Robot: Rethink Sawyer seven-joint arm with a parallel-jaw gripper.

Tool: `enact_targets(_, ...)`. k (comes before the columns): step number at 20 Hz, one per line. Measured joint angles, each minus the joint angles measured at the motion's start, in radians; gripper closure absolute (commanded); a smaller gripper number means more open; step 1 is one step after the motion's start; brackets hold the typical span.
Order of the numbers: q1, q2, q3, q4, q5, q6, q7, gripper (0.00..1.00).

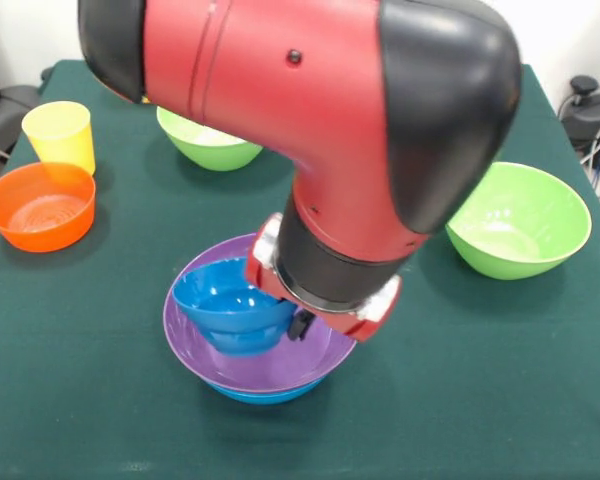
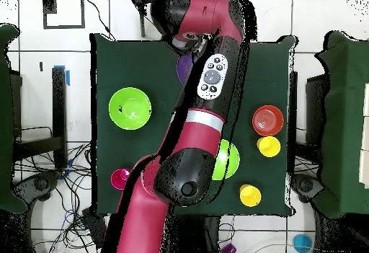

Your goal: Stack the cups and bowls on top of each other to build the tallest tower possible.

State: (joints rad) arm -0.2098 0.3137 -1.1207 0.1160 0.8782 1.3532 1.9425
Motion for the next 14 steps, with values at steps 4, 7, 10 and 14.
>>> enact_targets(4, 0.033, -0.028, 0.072, 0.087, -0.073, 0.0, 0.0, 1.0)
enact_targets(7, 0.065, -0.057, 0.131, 0.172, -0.133, -0.002, 0.0, 1.0)
enact_targets(10, 0.088, -0.083, 0.176, 0.237, -0.177, -0.009, 0.0, 1.0)
enact_targets(14, 0.107, -0.11, 0.229, 0.297, -0.222, -0.019, 0.0, 1.0)
